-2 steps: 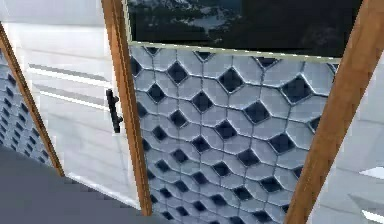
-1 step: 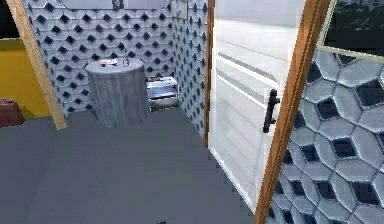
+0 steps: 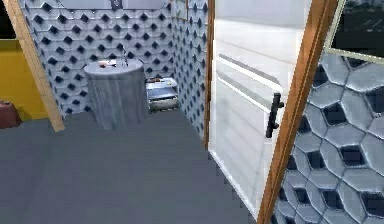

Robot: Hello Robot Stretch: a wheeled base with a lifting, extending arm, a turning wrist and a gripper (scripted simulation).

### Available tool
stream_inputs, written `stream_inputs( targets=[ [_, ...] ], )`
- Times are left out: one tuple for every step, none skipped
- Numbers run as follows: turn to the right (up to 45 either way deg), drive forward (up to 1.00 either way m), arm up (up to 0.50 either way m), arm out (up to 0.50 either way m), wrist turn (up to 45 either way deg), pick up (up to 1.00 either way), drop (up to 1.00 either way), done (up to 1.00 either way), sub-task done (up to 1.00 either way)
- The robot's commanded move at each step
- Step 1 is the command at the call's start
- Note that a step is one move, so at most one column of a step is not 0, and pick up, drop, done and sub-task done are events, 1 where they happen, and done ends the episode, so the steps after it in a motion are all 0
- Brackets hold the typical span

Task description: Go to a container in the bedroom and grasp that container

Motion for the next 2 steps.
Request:
stream_inputs(
  targets=[
    [45.0, 0.00, 0.00, 0.00, 0.0, 0.00, 0.00, 0.00, 0.00],
    [42.0, 0.00, 0.00, 0.00, 0.0, 0.00, 0.00, 0.00, 0.00]
  ],
)
